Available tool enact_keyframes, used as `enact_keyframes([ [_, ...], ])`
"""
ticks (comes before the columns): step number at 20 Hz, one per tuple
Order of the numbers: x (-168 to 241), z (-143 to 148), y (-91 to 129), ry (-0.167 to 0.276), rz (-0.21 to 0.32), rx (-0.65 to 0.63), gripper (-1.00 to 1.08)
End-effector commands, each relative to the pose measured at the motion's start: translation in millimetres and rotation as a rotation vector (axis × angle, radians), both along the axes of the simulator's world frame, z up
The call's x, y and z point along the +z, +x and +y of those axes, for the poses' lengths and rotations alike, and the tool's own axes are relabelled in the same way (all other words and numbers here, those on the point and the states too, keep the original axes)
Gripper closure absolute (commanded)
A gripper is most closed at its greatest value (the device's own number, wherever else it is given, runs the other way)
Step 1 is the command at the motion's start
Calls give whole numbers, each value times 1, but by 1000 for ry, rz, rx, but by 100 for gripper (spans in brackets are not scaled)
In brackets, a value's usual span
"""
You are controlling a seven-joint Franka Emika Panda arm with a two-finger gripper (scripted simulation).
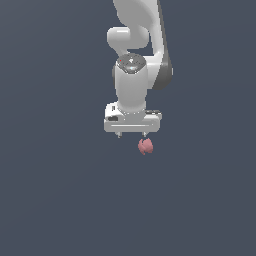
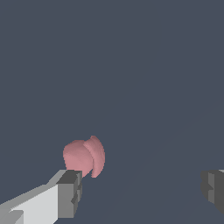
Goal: Pick up the object and move it to a goal position.
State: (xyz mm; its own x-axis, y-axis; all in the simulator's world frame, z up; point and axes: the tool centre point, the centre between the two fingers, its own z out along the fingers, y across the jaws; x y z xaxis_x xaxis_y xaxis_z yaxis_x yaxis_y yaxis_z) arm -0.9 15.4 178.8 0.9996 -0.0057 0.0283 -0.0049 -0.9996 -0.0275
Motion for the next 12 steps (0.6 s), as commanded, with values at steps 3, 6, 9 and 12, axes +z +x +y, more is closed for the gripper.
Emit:
enact_keyframes([
  [3,-1,-2,0,-2,0,-4,-92],
  [6,-4,-14,1,-15,0,-23,-92],
  [9,-6,-26,2,-26,0,-42,-92],
  [12,-6,-27,2,-27,-1,-43,-92],
])
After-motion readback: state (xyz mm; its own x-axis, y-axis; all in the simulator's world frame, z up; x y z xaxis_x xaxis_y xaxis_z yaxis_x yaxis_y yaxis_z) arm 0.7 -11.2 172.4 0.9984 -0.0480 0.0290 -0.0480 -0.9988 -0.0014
